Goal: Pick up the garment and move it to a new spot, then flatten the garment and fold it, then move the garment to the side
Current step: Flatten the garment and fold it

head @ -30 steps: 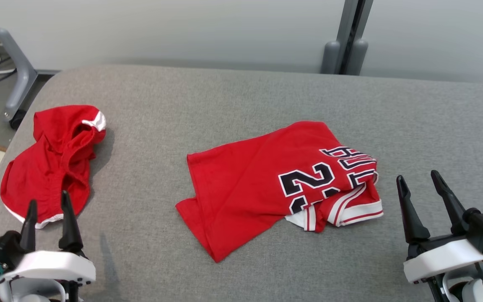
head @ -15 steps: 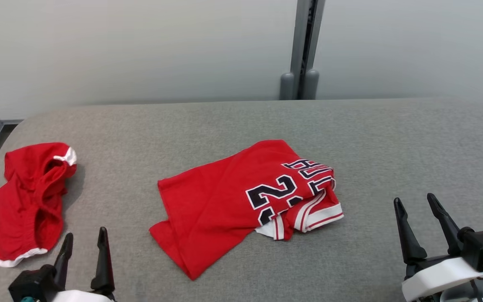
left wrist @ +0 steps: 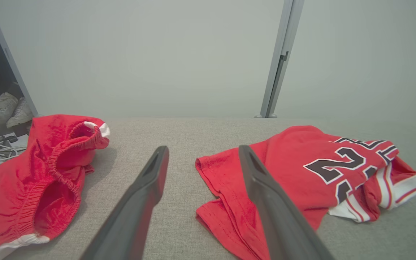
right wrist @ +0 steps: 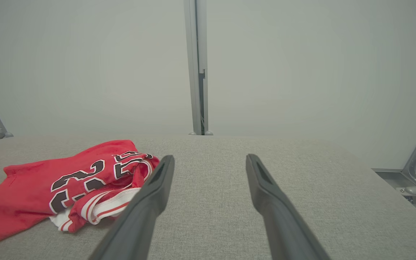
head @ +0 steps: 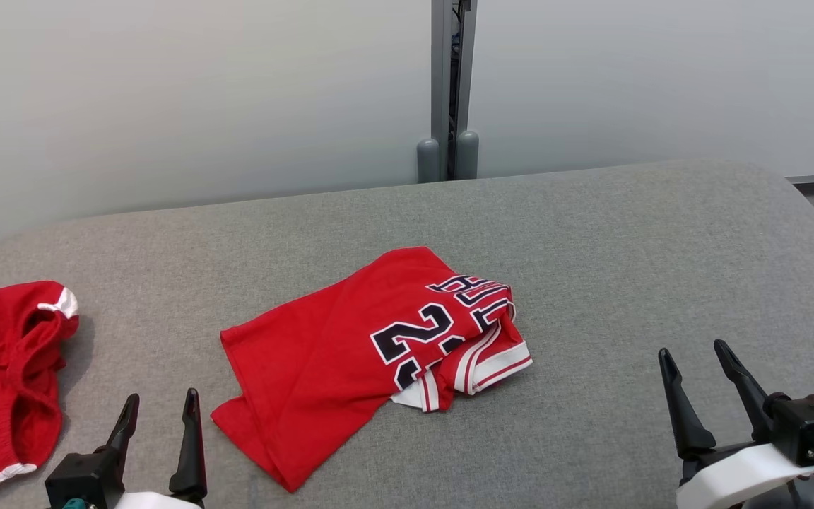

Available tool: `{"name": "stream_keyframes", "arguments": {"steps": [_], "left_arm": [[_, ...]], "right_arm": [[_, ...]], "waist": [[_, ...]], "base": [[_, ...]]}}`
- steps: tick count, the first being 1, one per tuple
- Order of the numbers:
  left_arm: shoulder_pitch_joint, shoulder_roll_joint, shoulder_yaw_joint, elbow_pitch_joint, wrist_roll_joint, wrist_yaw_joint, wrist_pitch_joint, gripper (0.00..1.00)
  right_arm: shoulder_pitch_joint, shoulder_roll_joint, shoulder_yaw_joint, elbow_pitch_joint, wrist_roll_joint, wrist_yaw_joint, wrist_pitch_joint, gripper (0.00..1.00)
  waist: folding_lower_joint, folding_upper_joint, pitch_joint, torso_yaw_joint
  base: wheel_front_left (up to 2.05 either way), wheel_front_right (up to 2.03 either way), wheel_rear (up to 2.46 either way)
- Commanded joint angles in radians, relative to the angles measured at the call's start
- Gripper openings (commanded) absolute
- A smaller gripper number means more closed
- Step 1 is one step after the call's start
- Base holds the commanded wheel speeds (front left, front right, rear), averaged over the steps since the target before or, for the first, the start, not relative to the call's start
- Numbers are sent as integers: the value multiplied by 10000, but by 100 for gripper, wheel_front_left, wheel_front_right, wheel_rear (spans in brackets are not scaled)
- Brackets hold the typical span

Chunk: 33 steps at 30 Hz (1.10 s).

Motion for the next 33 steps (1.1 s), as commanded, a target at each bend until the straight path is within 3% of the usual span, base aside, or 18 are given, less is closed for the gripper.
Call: {"name": "stream_keyframes", "arguments": {"steps": [1, 33], "left_arm": [[-219, 37, 47, 34, 41, 76, -80, 100], [-506, 205, 0, 723, -280, 86, -211, 100]], "right_arm": [[56, -77, -30, -85, -44, 2, 45, 100], [165, 50, -142, -107, 66, 2, 103, 100]], "waist": [[0, 0, -45, -65], [0, 0, -25, 89]], "base": [[0, 0, 0], [0, 0, 0]]}}
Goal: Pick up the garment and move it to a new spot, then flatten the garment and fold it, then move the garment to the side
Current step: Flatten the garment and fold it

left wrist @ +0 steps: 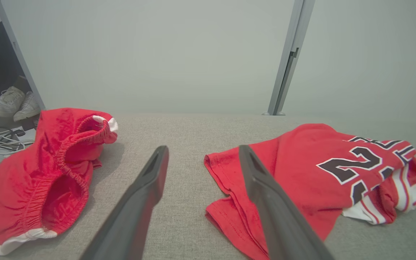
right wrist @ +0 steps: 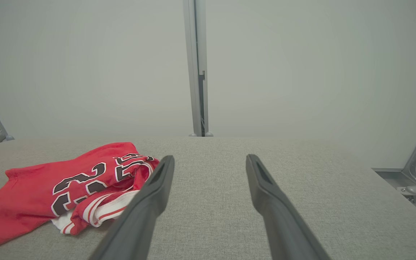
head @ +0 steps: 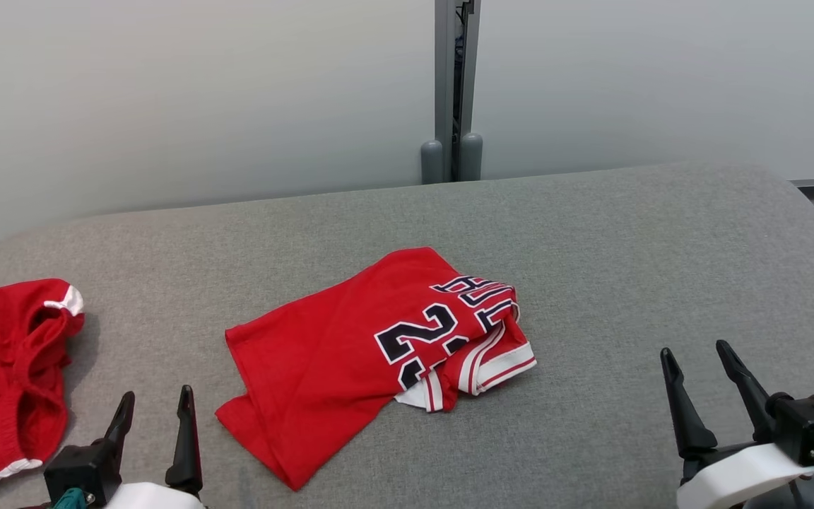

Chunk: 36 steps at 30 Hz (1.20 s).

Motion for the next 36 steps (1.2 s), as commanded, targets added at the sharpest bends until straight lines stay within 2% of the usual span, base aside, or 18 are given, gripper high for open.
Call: {"name": "stream_keyframes", "arguments": {"steps": [1, 6, 14, 22, 23, 25, 30, 36], "left_arm": [[-275, 82, -42, 13, -28, -25, -31, 100], [-721, 70, -306, 72, 114, -159, -28, 100], [-1964, -211, -857, 306, 316, -397, -301, 100], [-2531, -386, -1050, 792, 292, -507, -661, 100], [-2579, -402, -1062, 866, 282, -520, -689, 100], [-2688, -433, -1074, 967, 247, -527, -758, 100], [-2875, -466, -1052, 1179, 174, -490, -897, 100], [-2934, -473, -983, 1321, 111, -420, -1042, 100]], "right_arm": [[74, -31, -37, 56, 100, 2, 50, 100], [-122, -237, 378, 323, 340, 2, 225, 100], [-1344, -817, 1678, 1436, 1179, 2, 290, 100], [-2433, -1201, 2674, 2971, 2027, 2, 291, 100], [-2561, -1263, 2887, 3146, 2211, 1, 378, 47], [-2808, -1371, 3238, 3373, 2648, 2, 489, 0], [-3341, -1882, 3742, 3459, 3336, 1, 191, 0], [-4044, -2558, 3500, 3009, 3327, 1, -336, 0]], "waist": [[0, 0, 73, 128], [0, 0, 375, 636], [0, 0, 1612, 1632], [0, 0, 2106, 2003], [0, 0, 2149, 2024], [0, 0, 2230, 2044], [0, 0, 2360, 1982], [0, 0, 2332, 1792]], "base": [[0, 0, 0], [0, 0, 0], [0, 0, 0], [0, 0, 0], [0, 0, 0], [0, 0, 0], [0, 0, 0], [0, 0, 0]]}}
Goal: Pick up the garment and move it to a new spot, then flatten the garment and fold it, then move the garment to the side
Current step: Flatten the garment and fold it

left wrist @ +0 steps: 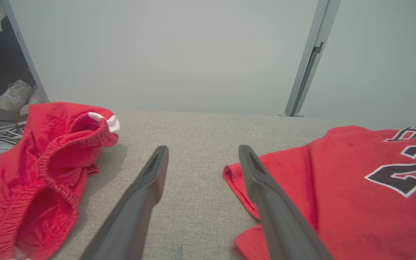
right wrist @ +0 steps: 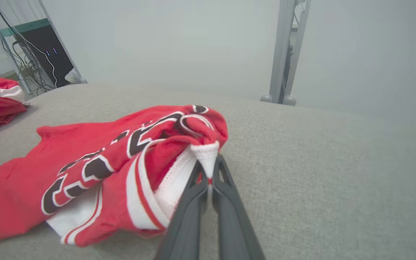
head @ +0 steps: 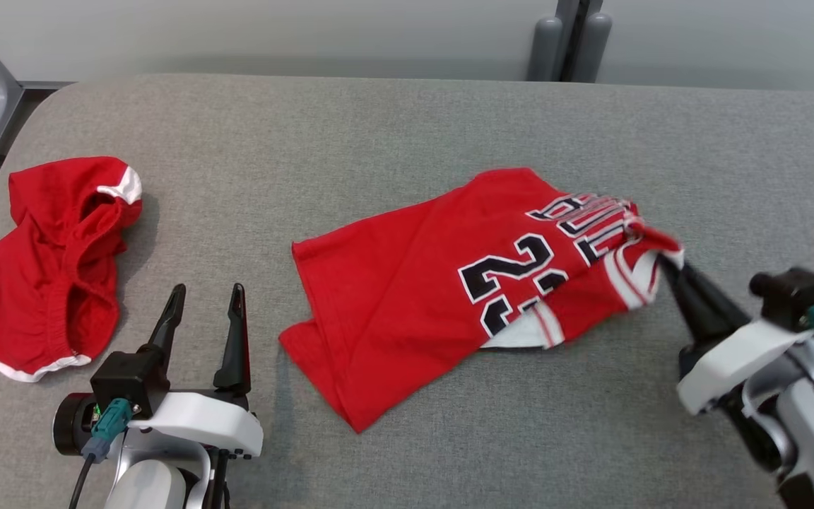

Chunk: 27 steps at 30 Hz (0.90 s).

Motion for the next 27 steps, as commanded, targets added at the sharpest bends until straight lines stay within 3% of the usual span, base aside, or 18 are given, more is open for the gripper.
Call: {"name": "stream_keyframes", "arguments": {"steps": [1, 8, 15, 20, 27], "left_arm": [[-153, 1, 44, 13, -45, 51, -50, 100], [-98, 59, 86, -20, -97, 133, -110, 100], [-35, 140, 123, -151, -165, 225, -97, 100], [-44, 159, 96, -225, -189, 259, -75, 100], [14, 139, 14, -216, -247, 256, -51, 100]], "right_arm": [[-240, -206, -135, -182, -80, -1, -87, 0], [-905, -970, -636, -1582, -516, -1, 252, 0], [-719, -1380, -1798, -3144, -1083, -1, 829, 0], [238, -1049, -2086, -3199, -1056, -1, 1266, 0], [1696, -304, -1857, -1993, -769, -1, 1096, 0]], "waist": [[0, 0, -30, -73], [0, 0, -68, -333], [0, 0, 18, -561], [0, 0, 107, -644], [0, 0, 116, -673]], "base": [[0, 0, 0], [0, 0, 0], [0, 0, 0], [0, 0, 0], [0, 0, 0]]}}
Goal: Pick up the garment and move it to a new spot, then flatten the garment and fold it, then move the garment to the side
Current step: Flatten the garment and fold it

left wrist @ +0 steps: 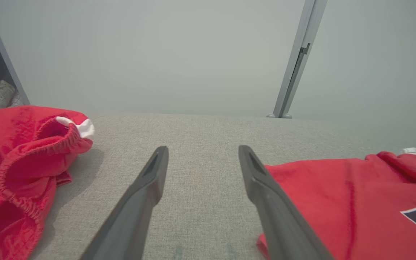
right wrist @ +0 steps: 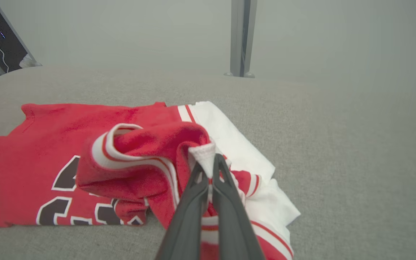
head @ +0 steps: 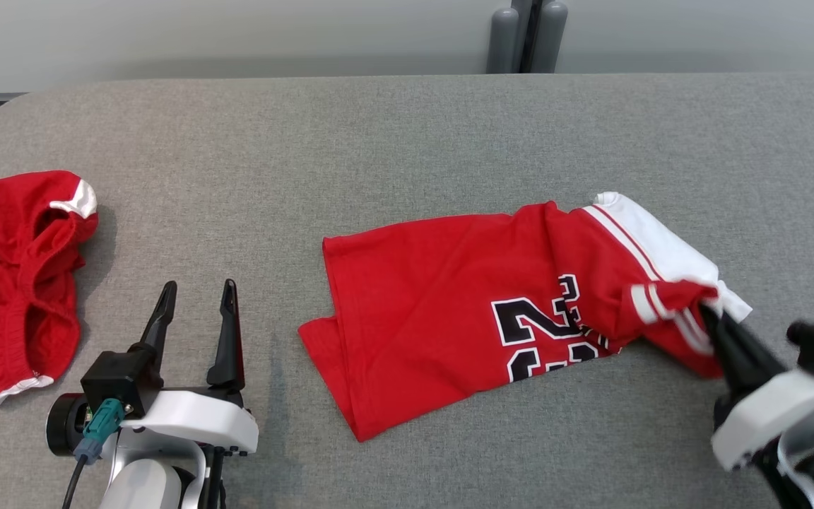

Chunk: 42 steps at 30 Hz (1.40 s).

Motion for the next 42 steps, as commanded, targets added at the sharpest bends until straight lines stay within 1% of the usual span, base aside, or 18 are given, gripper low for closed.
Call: {"name": "stream_keyframes", "arguments": {"steps": [1, 5, 8, 9, 10, 11, 15, 21, 26, 30, 36, 42], "left_arm": [[5, 55, 8, -15, -60, 18, -2, 100], [98, 110, 7, -16, -67, 45, 45, 100], [209, 161, 33, -53, -108, 113, 76, 100], [229, 180, 44, -54, -124, 121, 92, 100], [264, 196, 51, -74, -142, 129, 88, 100], [328, 209, 54, -88, -160, 150, 114, 100], [566, 258, 63, -182, -180, 205, 165, 100], [1045, 387, 94, -334, -252, 328, 275, 100], [1473, 538, 90, -531, -256, 394, 438, 100], [1785, 583, 66, -718, -285, 466, 570, 100], [2073, 646, 36, -1011, -323, 566, 764, 100], [2100, 664, -14, -1102, -364, 638, 838, 100]], "right_arm": [[139, -13, -1, 90, 8, -1, -100, 0], [761, 468, 62, 1032, 170, 0, -413, 0], [923, 668, 122, 1516, 214, 0, -679, 0], [930, 740, 84, 1597, 250, -1, -812, 7], [896, 797, 39, 1653, 239, -1, -986, 68], [859, 864, 1, 1676, 241, -1, -1133, 100], [776, 1044, -367, 1272, 98, 0, -1625, 100], [949, 1363, -966, 22, -446, -1, -1872, 100], [1286, 1646, -1311, -881, -1015, 0, -1550, 100], [1740, 1843, -1542, -1373, -1448, 0, -1122, 100], [2418, 2139, -1881, -1908, -1657, 0, -714, 100], [2536, 2238, -1943, -2139, -1713, 0, -595, 100]], "waist": [[0, 0, -11, -5], [0, 0, -100, -56], [0, 0, -222, -140], [0, 0, -277, -168], [0, 0, -335, -197], [0, 0, -400, -227], [0, 0, -712, -341], [0, 0, -1229, -554], [0, 0, -1640, -669], [0, 0, -1913, -718], [0, 0, -2038, -747], [0, 0, -1981, -764]], "base": [[0, 0, 0], [0, 0, 0], [0, 0, 0], [0, 0, 0], [0, 0, 0], [0, 0, 0], [0, 0, 0], [0, 0, 0], [0, 0, 0], [0, 0, 0], [0, 0, 0], [0, 0, 0]]}}
